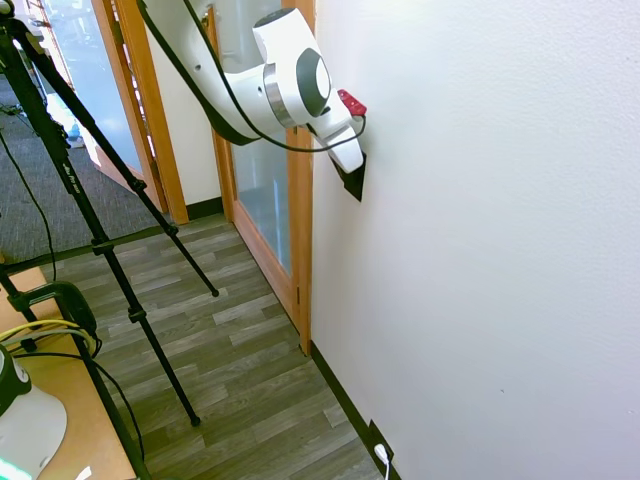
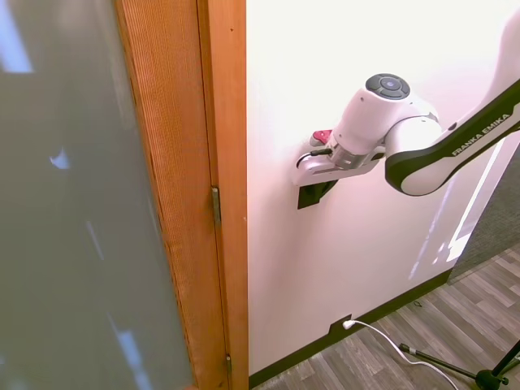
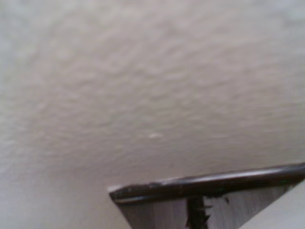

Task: Turn on the light

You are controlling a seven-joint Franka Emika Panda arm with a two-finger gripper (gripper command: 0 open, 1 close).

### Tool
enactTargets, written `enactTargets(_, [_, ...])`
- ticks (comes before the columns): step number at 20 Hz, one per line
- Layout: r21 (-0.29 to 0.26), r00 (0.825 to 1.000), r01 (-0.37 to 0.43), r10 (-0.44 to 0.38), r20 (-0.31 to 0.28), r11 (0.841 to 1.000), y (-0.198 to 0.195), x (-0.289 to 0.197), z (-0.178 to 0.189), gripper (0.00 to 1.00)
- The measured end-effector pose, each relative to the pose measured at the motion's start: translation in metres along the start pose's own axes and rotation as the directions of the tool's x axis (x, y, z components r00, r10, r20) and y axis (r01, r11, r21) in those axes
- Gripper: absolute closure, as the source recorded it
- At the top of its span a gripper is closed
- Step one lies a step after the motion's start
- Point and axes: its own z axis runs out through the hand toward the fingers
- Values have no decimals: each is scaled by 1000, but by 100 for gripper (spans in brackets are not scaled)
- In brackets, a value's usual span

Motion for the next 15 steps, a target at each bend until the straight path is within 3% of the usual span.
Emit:
enactTargets(4, [53, 999, -2, 4, -41, 999, -7, 16, -42, 100])
enactTargets(15, [64, 999, 22, -19, -44, 998, 39, -18, -78, 100])
